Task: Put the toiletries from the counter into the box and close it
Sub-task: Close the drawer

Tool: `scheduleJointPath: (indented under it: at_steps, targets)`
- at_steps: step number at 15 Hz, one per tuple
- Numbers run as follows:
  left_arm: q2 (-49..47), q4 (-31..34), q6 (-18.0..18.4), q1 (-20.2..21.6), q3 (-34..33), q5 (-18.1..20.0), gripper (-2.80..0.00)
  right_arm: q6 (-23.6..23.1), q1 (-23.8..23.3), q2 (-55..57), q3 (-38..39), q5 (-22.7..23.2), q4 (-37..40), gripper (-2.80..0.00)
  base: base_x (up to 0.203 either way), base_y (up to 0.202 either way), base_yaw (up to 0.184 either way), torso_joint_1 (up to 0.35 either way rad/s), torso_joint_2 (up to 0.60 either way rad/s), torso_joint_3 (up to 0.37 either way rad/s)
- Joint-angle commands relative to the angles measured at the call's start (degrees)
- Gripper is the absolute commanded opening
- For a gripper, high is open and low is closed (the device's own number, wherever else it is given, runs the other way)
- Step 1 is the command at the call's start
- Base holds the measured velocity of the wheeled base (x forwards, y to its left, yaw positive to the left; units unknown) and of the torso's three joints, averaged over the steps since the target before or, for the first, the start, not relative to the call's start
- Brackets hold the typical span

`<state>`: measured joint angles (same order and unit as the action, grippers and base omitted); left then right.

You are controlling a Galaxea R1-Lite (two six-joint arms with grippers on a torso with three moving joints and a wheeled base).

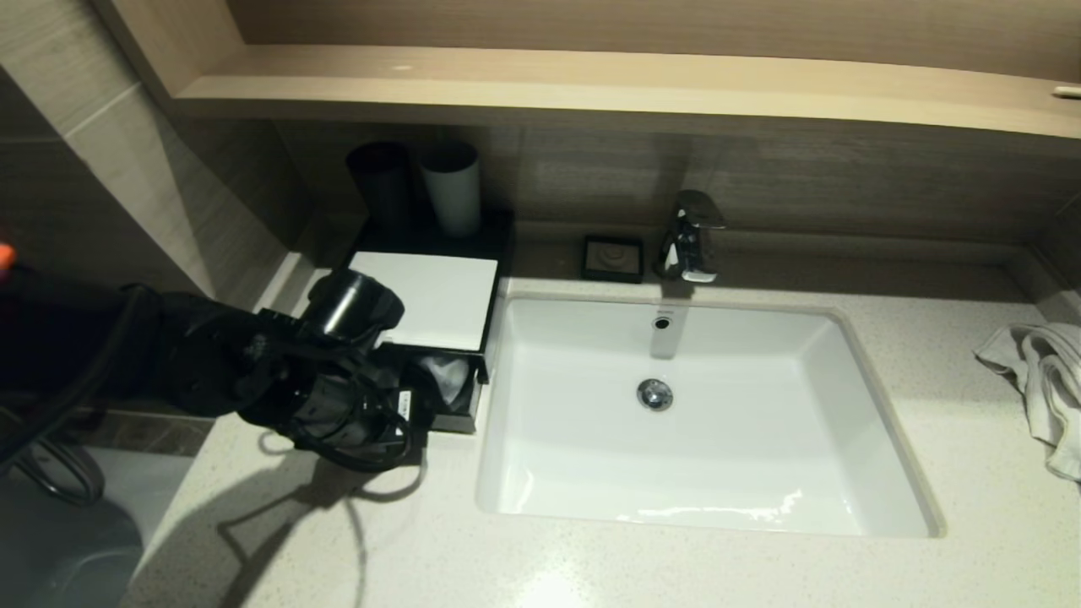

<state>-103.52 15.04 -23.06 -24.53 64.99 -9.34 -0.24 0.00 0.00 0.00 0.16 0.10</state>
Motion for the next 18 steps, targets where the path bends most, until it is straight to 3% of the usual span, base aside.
scheduleJointPath:
  at_steps: [1, 18]
  targets:
    - [-0.91, -0.01, -0.14, 0.01, 0.77, -0.07, -2.80, -0.02, 0.00, 0.00, 0.00, 0.02, -0.01, -2.80, 0.000, 0.000, 0.000, 0.000, 0.00, 0.000]
    - [-3.06, -0.18, -0.23, 1.24, 7.43, -0.07, -2.80, -0.02, 0.00, 0.00, 0.00, 0.02, -0.01, -2.80, 0.000, 0.000, 0.000, 0.000, 0.00, 0.000]
